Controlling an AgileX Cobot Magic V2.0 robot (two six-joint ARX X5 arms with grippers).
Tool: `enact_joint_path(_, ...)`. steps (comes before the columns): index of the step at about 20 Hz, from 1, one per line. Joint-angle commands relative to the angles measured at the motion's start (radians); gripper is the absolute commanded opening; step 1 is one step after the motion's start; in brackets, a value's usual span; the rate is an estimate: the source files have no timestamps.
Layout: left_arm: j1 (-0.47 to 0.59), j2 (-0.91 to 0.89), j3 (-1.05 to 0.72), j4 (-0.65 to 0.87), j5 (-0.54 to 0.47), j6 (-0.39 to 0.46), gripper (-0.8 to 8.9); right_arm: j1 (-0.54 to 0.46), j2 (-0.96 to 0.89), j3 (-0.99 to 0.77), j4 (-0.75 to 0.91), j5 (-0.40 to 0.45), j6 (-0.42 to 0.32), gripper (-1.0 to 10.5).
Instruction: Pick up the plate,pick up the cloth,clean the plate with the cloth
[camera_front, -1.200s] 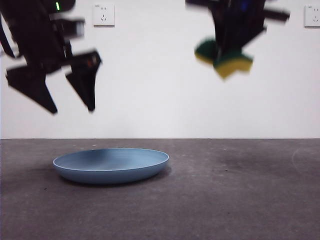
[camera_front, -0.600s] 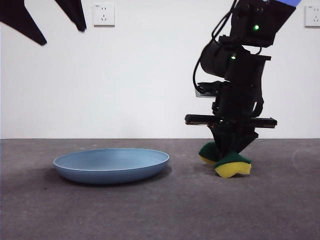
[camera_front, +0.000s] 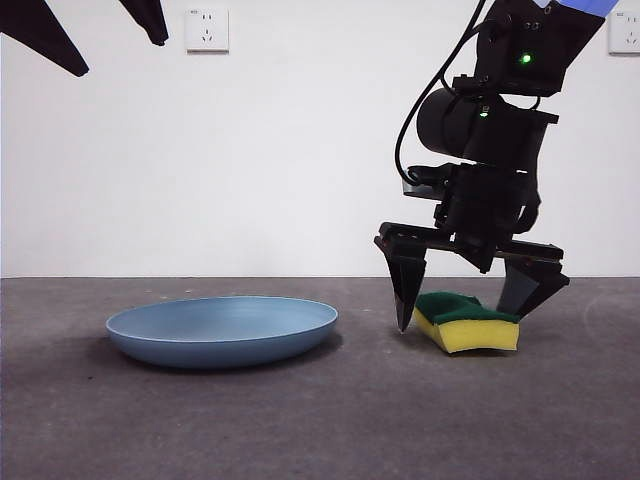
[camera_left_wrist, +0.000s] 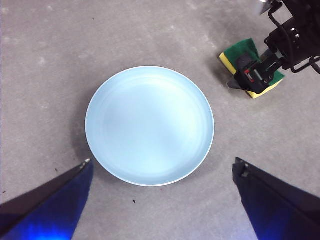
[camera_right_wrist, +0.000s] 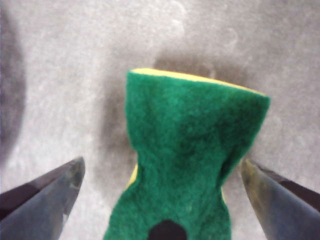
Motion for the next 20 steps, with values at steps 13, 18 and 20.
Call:
enact_joint_path(13,-0.002,0.003,-0.006,-0.017,-0.006,0.129,-0.08,0.003,-0.439,-0.002,-0.166,0.004,-0.028,-0.1)
enact_joint_path(18,-0.002,-0.039,-0.007,0.026,-0.079,0.122,-0.08,0.074,-0.677,-0.009,-0.168,0.114,-0.047,-0.1)
enact_joint_path(20,-0.003,-0.101,-0.014,0.098,-0.084,0.108,-0.08,0.121,-0.77,-0.031,-0.158,0.201,-0.046,-0.1)
